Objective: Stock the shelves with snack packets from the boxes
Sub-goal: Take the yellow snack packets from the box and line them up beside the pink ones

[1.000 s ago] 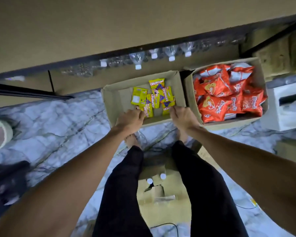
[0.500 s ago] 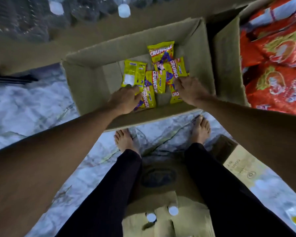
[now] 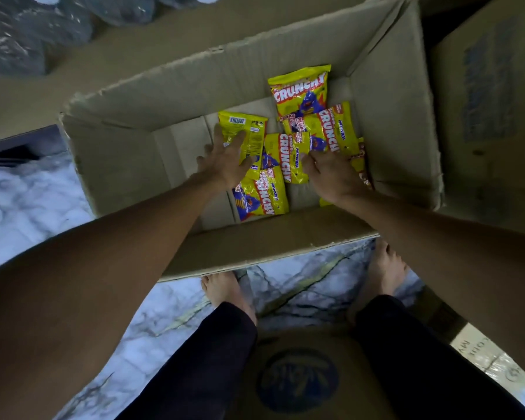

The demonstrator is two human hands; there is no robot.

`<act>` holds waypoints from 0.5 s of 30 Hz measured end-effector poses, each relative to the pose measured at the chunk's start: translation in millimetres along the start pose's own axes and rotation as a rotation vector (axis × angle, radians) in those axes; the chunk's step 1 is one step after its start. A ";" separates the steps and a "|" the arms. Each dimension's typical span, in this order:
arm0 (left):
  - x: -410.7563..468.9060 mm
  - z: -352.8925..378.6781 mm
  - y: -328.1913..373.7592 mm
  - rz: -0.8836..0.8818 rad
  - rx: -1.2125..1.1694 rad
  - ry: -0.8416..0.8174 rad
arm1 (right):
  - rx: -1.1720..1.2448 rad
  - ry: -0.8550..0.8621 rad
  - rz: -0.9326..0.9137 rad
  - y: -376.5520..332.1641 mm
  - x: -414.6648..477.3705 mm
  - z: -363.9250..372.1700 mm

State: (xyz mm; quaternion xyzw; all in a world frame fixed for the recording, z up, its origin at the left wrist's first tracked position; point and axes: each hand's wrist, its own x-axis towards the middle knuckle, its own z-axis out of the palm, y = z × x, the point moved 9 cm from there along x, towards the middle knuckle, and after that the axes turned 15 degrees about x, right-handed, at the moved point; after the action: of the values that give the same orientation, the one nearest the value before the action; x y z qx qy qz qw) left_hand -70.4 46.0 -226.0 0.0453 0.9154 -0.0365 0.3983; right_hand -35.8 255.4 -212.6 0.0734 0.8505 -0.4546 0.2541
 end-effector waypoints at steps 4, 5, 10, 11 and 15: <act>7.3 4.5 8.7 -0.015 -0.030 0.062 | 0.061 0.041 0.011 7.7 4.2 1.9; 7.7 6.6 8.5 -0.024 -0.062 0.071 | 0.077 0.055 0.012 7.9 5.3 0.8; 5.7 13.6 3.2 0.002 -0.223 0.080 | 0.101 0.091 0.052 6.8 6.5 -1.0; 4.4 15.1 2.2 0.017 -0.228 0.071 | 0.107 0.094 0.057 6.1 5.7 -1.9; -2.4 13.0 -3.8 0.024 -0.219 0.070 | 0.067 0.076 0.072 0.9 -1.4 -4.2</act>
State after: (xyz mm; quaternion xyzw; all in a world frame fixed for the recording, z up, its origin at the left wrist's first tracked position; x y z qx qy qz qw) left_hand -59.8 40.7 -233.0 0.0137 0.9267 0.0699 0.3690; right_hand -35.8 259.5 -210.7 0.1296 0.8408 -0.4701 0.2351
